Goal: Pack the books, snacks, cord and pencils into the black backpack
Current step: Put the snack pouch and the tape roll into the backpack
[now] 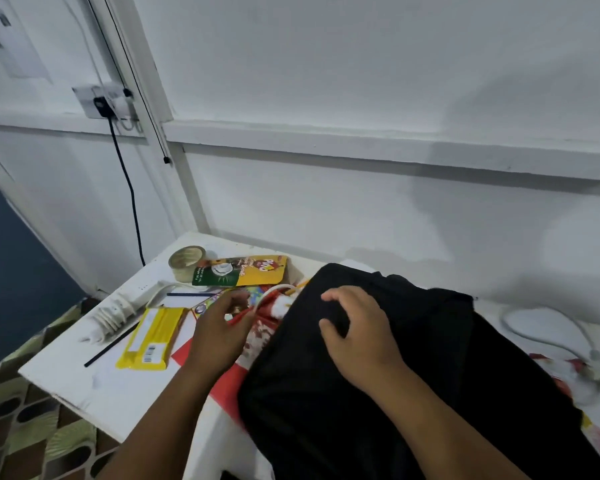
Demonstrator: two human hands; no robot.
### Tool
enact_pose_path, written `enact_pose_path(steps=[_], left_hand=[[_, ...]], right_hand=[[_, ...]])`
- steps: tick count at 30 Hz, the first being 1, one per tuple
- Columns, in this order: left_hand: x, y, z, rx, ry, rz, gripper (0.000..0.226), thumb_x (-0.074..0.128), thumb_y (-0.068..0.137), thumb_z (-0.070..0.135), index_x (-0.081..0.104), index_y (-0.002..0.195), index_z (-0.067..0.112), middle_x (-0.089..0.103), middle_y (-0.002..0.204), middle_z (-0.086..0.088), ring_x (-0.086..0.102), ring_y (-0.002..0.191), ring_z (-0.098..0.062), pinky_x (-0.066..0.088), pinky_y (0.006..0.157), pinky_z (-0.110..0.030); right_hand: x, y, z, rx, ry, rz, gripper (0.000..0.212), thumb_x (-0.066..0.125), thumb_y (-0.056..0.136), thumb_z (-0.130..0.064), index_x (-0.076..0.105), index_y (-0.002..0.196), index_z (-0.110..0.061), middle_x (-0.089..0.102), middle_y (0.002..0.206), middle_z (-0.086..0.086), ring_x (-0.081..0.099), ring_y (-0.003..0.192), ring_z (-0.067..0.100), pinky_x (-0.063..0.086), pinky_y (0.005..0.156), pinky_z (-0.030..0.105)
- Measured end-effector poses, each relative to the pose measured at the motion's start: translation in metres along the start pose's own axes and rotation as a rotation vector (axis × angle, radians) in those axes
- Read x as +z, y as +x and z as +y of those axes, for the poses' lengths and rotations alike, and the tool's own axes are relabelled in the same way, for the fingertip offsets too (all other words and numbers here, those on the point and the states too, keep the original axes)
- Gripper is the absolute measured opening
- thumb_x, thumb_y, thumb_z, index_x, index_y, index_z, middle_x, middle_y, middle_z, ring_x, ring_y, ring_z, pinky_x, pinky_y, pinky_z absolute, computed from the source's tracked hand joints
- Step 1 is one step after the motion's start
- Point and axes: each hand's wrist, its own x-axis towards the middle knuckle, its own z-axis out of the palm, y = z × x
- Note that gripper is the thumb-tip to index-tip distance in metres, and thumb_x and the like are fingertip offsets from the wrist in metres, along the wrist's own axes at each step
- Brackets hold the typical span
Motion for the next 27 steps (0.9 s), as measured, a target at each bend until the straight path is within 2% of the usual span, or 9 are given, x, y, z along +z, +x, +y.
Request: enact_pose_path(steps=[2, 4, 7, 11, 16, 19, 22, 25, 27], left_hand=[[-0.015, 0.031, -0.034, 0.069, 0.165, -0.009, 0.034, 0.074, 0.078, 0.033, 0.068, 0.111, 0.024, 0.069, 0.110, 0.011, 0.061, 0.101, -0.007, 0.047, 0.088, -0.030], [-0.024, 0.060, -0.066, 0.123, 0.295, -0.038, 0.053, 0.068, 0.068, 0.035, 0.068, 0.118, 0.017, 0.068, 0.116, -0.001, 0.061, 0.109, -0.022, 0.046, 0.095, -0.039], [-0.024, 0.094, -0.097, 0.186, 0.445, -0.063, 0.065, 0.066, 0.062, 0.033, 0.065, 0.124, 0.013, 0.061, 0.127, -0.011, 0.051, 0.124, -0.038, 0.042, 0.103, -0.048], [-0.013, 0.128, -0.107, 0.299, 0.572, -0.131, 0.069, 0.071, 0.065, 0.038, 0.060, 0.131, 0.022, 0.050, 0.143, -0.011, 0.035, 0.138, -0.042, 0.042, 0.105, -0.057], [-0.002, 0.166, -0.106, 0.184, 0.685, -0.266, 0.081, 0.072, 0.074, 0.033, 0.040, 0.148, 0.030, 0.024, 0.163, -0.006, 0.006, 0.153, -0.033, 0.008, 0.120, -0.049], [0.000, 0.177, -0.111, 0.212, 0.703, -0.286, 0.076, 0.065, 0.072, 0.041, 0.045, 0.145, 0.032, 0.038, 0.155, 0.000, 0.023, 0.148, -0.029, 0.018, 0.115, -0.050], [0.000, 0.178, -0.117, 0.282, 0.661, -0.217, 0.062, 0.073, 0.075, 0.036, 0.059, 0.135, 0.029, 0.054, 0.142, 0.002, 0.040, 0.137, -0.028, 0.024, 0.105, -0.049], [-0.006, 0.181, -0.113, 0.369, 0.595, -0.124, 0.058, 0.053, 0.067, 0.029, 0.069, 0.123, 0.022, 0.067, 0.124, -0.001, 0.054, 0.122, -0.032, 0.024, 0.094, -0.045], [-0.013, 0.189, -0.108, 0.374, 0.494, -0.076, 0.053, 0.050, 0.071, 0.024, 0.068, 0.120, 0.024, 0.070, 0.110, 0.001, 0.061, 0.110, -0.030, 0.031, 0.088, -0.046]], right_hand=[[0.029, 0.012, 0.004, 0.110, -0.281, -0.171, 0.052, 0.052, 0.093, -0.049, 0.039, 0.142, -0.037, 0.027, 0.155, -0.009, 0.019, 0.147, 0.014, 0.012, 0.122, 0.042], [0.056, 0.014, 0.014, 0.188, -0.445, -0.262, 0.062, 0.040, 0.094, -0.061, 0.026, 0.149, -0.039, 0.008, 0.164, -0.003, 0.000, 0.152, 0.022, 0.001, 0.122, 0.049], [0.077, 0.004, 0.022, 0.149, -0.614, -0.210, 0.066, 0.029, 0.091, -0.065, 0.035, 0.148, -0.033, 0.021, 0.163, 0.005, 0.011, 0.152, 0.030, 0.008, 0.121, 0.054], [0.082, 0.001, 0.024, 0.158, -0.645, -0.181, 0.066, 0.031, 0.090, -0.067, 0.038, 0.147, -0.033, 0.026, 0.162, 0.002, 0.015, 0.151, 0.028, 0.007, 0.121, 0.052], [0.080, 0.000, 0.025, 0.177, -0.615, -0.184, 0.067, 0.025, 0.092, -0.070, 0.024, 0.151, -0.040, 0.006, 0.166, -0.006, -0.007, 0.152, 0.017, -0.008, 0.122, 0.046], [0.077, 0.001, 0.022, 0.197, -0.621, -0.199, 0.067, 0.022, 0.091, -0.071, 0.019, 0.152, -0.042, -0.001, 0.165, -0.010, -0.014, 0.151, 0.014, -0.010, 0.123, 0.045], [0.078, 0.002, 0.023, 0.199, -0.609, -0.187, 0.068, 0.023, 0.090, -0.071, 0.021, 0.151, -0.043, 0.001, 0.165, -0.011, -0.015, 0.151, 0.012, -0.008, 0.123, 0.045], [0.079, 0.001, 0.026, 0.190, -0.582, -0.163, 0.066, 0.029, 0.090, -0.071, 0.027, 0.150, -0.042, 0.007, 0.165, -0.011, -0.010, 0.152, 0.011, -0.003, 0.124, 0.046], [0.080, 0.000, 0.028, 0.184, -0.581, -0.158, 0.065, 0.031, 0.090, -0.071, 0.028, 0.149, -0.043, 0.008, 0.164, -0.012, -0.010, 0.152, 0.010, -0.003, 0.124, 0.045]])
